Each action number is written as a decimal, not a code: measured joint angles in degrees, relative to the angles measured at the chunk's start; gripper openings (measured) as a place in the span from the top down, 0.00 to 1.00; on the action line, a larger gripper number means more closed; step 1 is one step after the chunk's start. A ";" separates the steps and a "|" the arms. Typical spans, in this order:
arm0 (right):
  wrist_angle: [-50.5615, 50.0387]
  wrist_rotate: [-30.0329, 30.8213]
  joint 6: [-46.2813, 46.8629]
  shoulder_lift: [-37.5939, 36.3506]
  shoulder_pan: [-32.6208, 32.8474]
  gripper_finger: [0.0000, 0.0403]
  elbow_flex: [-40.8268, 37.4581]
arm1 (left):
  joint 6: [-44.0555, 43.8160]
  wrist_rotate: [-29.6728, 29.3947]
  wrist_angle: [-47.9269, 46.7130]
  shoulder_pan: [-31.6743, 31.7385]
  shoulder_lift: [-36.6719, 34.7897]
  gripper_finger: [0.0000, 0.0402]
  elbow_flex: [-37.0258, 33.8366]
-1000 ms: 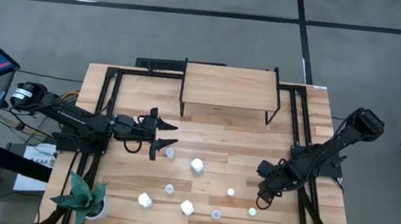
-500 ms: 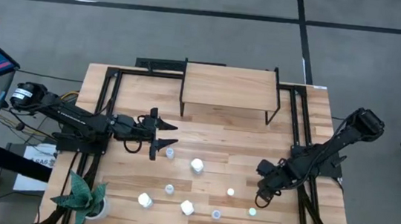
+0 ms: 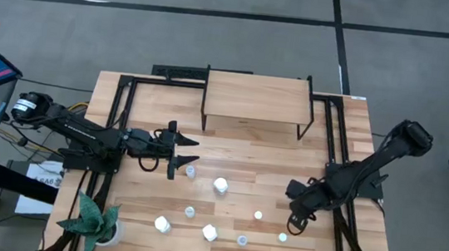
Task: Pick and place medicine bottles onto shelf by color
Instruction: Put the blue pill bottle on the shelf
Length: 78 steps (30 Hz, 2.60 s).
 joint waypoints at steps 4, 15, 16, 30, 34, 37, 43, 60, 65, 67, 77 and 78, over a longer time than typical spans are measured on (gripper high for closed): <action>-1.49 3.29 -9.53 -0.33 -4.05 0.73 5.21 | 0.00 0.00 0.00 0.02 0.00 0.45 0.00; -3.37 8.19 -41.79 -0.33 -25.85 0.76 18.06 | 0.00 -0.48 -0.37 0.01 0.00 0.45 0.00; -3.63 8.20 -44.25 -0.33 -28.09 0.76 19.23 | 0.00 -1.07 -0.37 0.02 0.00 0.45 0.00; 0.66 9.40 -65.79 3.50 -60.85 0.75 33.47 | 0.35 -1.69 -0.33 0.02 0.00 0.45 0.00; -0.68 9.22 -68.80 8.59 -68.41 0.75 38.23 | 0.39 -2.13 -0.48 0.00 0.02 0.45 0.00; -6.79 6.50 -70.34 13.87 -73.32 0.75 43.62 | 0.42 -2.82 -0.46 0.08 0.00 0.45 0.00; -21.22 2.36 -70.41 24.67 -79.99 0.75 54.18 | 1.51 -3.24 -0.42 0.19 0.02 0.45 0.00; -30.33 0.97 -71.24 35.14 -82.29 0.74 61.91 | 3.06 -3.19 -0.39 0.22 0.02 0.45 0.00; -31.32 1.02 -70.05 35.11 -82.29 0.73 61.91 | 2.95 -3.19 -0.39 0.24 0.02 0.45 0.00; -31.87 1.05 -69.95 35.54 -82.19 0.72 61.91 | 2.95 -3.19 -0.42 0.24 0.02 0.45 0.00; -31.86 1.66 -69.30 35.86 -82.29 0.68 61.89 | 2.86 -3.17 -0.44 0.24 0.02 0.45 0.00; -31.78 1.67 -69.30 35.86 -82.29 0.67 61.89 | 2.86 -3.17 -0.43 0.24 0.02 0.45 0.00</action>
